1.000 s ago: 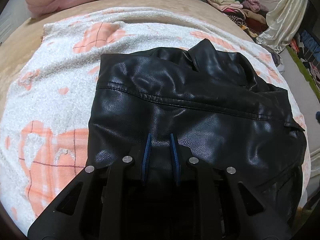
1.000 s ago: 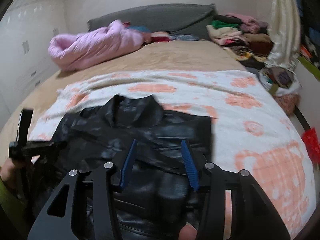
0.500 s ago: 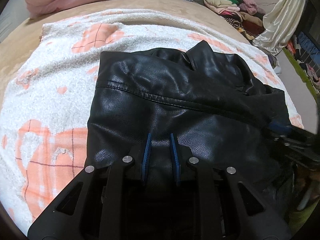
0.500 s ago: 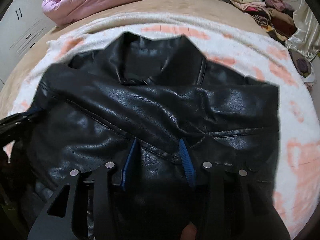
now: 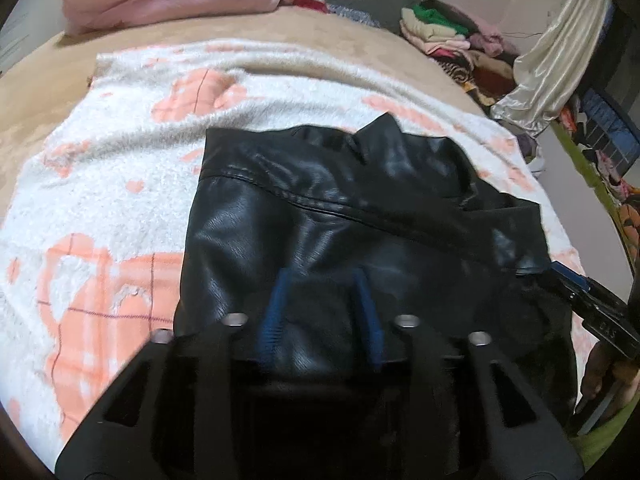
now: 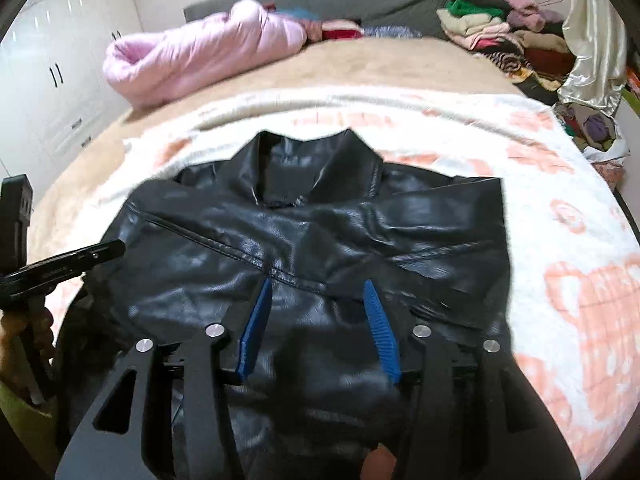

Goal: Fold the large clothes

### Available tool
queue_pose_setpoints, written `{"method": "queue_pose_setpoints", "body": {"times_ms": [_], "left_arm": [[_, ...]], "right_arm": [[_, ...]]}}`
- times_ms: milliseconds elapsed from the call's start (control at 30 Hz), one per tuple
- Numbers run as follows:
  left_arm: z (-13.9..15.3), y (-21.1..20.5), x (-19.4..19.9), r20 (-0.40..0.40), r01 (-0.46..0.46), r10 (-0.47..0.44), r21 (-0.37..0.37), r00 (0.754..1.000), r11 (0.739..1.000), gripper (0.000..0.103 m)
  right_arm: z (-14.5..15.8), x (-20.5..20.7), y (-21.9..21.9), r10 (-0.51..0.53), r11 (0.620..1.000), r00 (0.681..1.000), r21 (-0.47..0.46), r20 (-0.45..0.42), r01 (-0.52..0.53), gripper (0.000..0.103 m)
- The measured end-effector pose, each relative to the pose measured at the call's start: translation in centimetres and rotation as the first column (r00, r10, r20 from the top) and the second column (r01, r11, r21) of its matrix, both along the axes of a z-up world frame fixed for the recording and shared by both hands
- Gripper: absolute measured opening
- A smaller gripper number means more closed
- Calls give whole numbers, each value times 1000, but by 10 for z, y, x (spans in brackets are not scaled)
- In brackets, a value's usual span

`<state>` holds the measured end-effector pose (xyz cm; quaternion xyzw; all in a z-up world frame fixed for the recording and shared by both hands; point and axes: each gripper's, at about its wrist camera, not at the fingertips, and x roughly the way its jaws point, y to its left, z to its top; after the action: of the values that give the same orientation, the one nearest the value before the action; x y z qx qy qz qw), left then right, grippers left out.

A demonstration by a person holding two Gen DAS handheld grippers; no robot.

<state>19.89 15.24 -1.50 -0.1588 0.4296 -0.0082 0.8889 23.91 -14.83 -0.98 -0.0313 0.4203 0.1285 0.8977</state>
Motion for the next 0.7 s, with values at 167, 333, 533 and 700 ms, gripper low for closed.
{"method": "queue_pose_setpoints", "body": {"times_ms": [167, 333, 533, 700], "left_arm": [[15, -23, -15, 32, 43, -44, 40, 999, 998, 48], [11, -53, -19, 4, 124, -125, 62, 992, 990, 47], [-19, -76, -19, -86, 176, -167, 114, 982, 978, 32], [-23, -76, -17, -87, 170, -161, 108, 983, 980, 32]], "right_arm": [[14, -25, -16, -31, 1000, 997, 7, 64, 31, 51], [20, -42, -24, -33, 999, 994, 23, 100, 31, 53], [15, -53, -9, 35, 999, 995, -23, 93, -33, 41], [1, -50, 11, 87, 994, 995, -78, 56, -83, 41]]}}
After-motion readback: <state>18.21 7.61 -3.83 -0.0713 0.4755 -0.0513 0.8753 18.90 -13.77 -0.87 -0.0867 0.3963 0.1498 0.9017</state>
